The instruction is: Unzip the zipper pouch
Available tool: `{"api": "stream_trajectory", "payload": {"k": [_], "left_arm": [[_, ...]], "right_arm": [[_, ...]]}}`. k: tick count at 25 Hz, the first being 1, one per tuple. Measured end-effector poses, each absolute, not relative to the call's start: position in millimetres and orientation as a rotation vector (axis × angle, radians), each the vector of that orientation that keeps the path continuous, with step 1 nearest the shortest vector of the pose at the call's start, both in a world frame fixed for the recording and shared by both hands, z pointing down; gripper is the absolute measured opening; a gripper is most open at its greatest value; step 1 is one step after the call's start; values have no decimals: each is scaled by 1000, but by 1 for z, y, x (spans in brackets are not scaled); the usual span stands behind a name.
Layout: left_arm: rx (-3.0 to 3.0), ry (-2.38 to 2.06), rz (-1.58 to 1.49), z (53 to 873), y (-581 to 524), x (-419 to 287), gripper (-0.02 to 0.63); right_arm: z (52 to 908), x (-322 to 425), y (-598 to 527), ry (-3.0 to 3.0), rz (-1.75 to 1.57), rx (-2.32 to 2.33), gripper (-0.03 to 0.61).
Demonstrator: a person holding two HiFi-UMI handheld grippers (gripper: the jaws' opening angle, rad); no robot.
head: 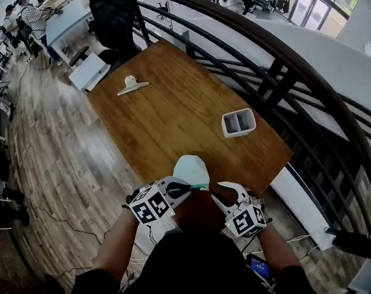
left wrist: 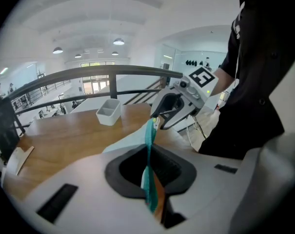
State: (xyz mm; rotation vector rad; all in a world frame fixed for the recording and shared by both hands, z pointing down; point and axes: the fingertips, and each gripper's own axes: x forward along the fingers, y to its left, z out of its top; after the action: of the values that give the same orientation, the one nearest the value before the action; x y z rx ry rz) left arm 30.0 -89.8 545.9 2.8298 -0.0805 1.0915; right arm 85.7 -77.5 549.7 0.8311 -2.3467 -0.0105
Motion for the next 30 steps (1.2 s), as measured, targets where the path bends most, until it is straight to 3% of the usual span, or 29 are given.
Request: {"api": "stream_trajectory", "payload": {"k": [11, 13, 18, 23, 30], "left_arm": [[2813, -39, 971, 528, -75, 15, 31], [2796, -38, 943, 526, -75, 13, 31], [2795, -125, 890, 525, -85, 7, 36], [2832, -360, 843, 514, -113, -1, 100], [2792, -489, 668, 484, -124, -3, 100]], "right_arm": [[543, 46, -82, -2449, -72, 634, 163], [541, 41, -84, -2463, -74, 615, 155], [535, 34, -84, -2494, -39, 605, 23], [530, 40, -97, -2483, 87, 716, 11], [524, 52, -112, -2460, 190, 857, 8]]}}
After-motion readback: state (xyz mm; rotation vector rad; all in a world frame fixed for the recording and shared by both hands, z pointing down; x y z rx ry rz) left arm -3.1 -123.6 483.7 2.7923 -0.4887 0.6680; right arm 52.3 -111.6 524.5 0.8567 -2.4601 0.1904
